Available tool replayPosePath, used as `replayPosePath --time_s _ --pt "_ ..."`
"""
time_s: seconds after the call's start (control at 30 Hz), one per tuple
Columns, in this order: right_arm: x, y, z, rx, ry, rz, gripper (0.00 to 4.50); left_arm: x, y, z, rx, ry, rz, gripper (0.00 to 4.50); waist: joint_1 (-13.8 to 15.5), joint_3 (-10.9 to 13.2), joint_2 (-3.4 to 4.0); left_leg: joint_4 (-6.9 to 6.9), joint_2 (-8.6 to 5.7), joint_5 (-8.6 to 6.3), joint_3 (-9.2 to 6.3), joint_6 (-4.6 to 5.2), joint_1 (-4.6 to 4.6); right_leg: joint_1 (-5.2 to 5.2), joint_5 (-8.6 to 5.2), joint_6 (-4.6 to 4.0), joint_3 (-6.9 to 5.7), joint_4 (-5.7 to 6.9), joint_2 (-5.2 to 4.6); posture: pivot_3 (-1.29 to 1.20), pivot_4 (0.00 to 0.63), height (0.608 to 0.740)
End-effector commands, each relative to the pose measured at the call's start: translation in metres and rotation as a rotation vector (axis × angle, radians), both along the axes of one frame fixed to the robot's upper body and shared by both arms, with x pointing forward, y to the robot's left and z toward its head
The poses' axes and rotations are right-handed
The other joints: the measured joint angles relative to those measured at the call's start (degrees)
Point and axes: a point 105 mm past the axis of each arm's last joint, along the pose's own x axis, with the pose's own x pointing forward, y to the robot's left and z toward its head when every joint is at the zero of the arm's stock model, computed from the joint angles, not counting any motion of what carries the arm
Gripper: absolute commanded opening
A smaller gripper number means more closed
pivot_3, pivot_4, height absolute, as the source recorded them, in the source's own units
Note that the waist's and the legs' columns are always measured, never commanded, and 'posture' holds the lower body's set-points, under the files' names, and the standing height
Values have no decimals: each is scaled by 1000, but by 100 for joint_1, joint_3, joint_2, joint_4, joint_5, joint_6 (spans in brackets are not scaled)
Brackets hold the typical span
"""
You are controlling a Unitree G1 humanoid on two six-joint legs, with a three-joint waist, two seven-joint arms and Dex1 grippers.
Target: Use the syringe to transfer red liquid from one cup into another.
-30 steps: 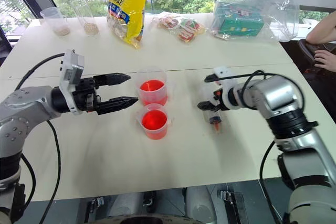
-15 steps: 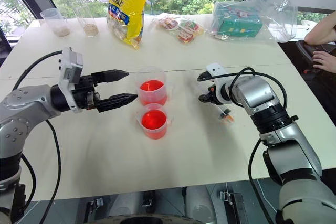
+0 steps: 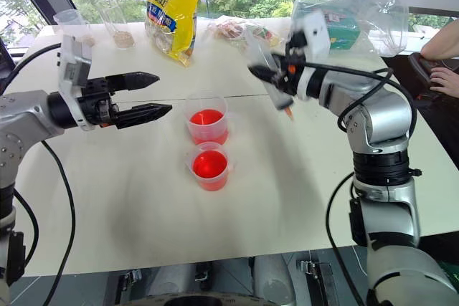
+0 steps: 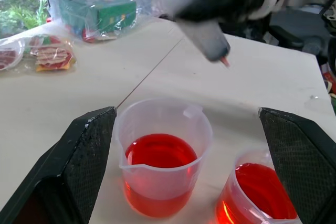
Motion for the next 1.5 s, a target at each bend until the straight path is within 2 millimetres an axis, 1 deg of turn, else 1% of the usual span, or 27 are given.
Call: replayPosePath --time_s 0.03,0.1,0.13,0.2,0.27,0.37,0.43,0.53,0.6,0.77,0.93,1.1,1.3,1.37,1.5 --pt "-12 15 41 190 -160 79 1443 -2 2 16 10 -67 -6 4500 5 1 2 0 0 1 0 -2 0 -1 0 0 1 4 -1 0 150 740" --pt "-12 27 46 273 -204 117 1443 -2 2 17 11 -68 -10 4500 21 1 1 1 1 2 -1 -3 0 -1 0 -1 0 7 -4 0 150 740" --pt "-10 33 45 314 -209 129 1443 -3 1 17 12 -68 -13 4500 30 0 1 1 -1 2 -1 -4 0 0 0 -1 0 8 -8 0 150 740" --pt "-8 41 41 364 -209 153 1443 -4 1 17 13 -69 -16 4500 28 1 1 2 -2 2 -1 -4 0 2 0 -1 0 6 -11 0 150 740" --pt "-6 46 32 394 -195 165 1443 -5 1 18 13 -71 -18 4500 28 1 1 2 -3 2 0 -4 -1 2 0 -1 0 5 -13 0 150 740" --pt "-2 51 13 412 -180 168 1443 -6 1 20 9 -75 -17 4500 22 1 1 1 -3 5 -1 -8 -1 2 0 -1 -1 6 -13 0 150 740" --pt "1 55 -10 428 -133 166 1443 -8 1 19 6 -75 -15 4500 9 1 1 0 -3 7 -2 -13 0 1 0 -1 -1 6 -13 0 150 740" --pt "1 57 -36 424 -98 171 1443 -9 0 19 1 -75 -14 4500 -1 2 3 -2 -2 8 -2 -14 1 0 0 -1 0 8 -12 0 150 740" --pt "0 60 -48 409 -81 178 1443 -9 0 19 0 -77 -13 4500 -4 3 5 -1 -2 8 -1 -14 0 -1 0 -1 1 10 -12 0 150 740" --pt "0 67 -68 364 -54 190 1443 -9 -2 21 -4 -78 -16 4500 -4 3 5 -1 -2 7 -4 -13 6 -2 0 -2 0 23 -11 0 150 740" --pt "-5 72 -82 296 -72 206 1443 -9 -4 22 -6 -80 -21 4500 2 3 5 -1 -2 8 -5 -15 7 -2 -1 -3 0 28 -11 0 150 740" --pt "-12 79 -89 275 -80 226 1443 -9 -6 21 -8 -80 -26 4500 0 3 5 -1 -2 11 -5 -19 7 -4 -1 -3 0 31 -11 0 150 740" --pt "-12 85 -99 256 -69 234 1443 -8 -11 20 -9 -82 -41 4500 4 2 4 0 -2 12 -5 -21 8 -3 -1 -3 0 34 -11 0 150 740" --pt "-12 86 -99 254 -68 237 1443 -8 -13 22 -18 -88 -46 4500 8 2 4 0 -2 12 -6 -22 8 -3 -1 -3 0 36 -11 0 150 740" --pt "-13 91 -103 229 -76 249 1443 -5 -24 31 -96 -94 -67 4500 7 2 3 1 -2 12 -7 -21 11 -2 -1 -3 0 39 -11 0 150 740"
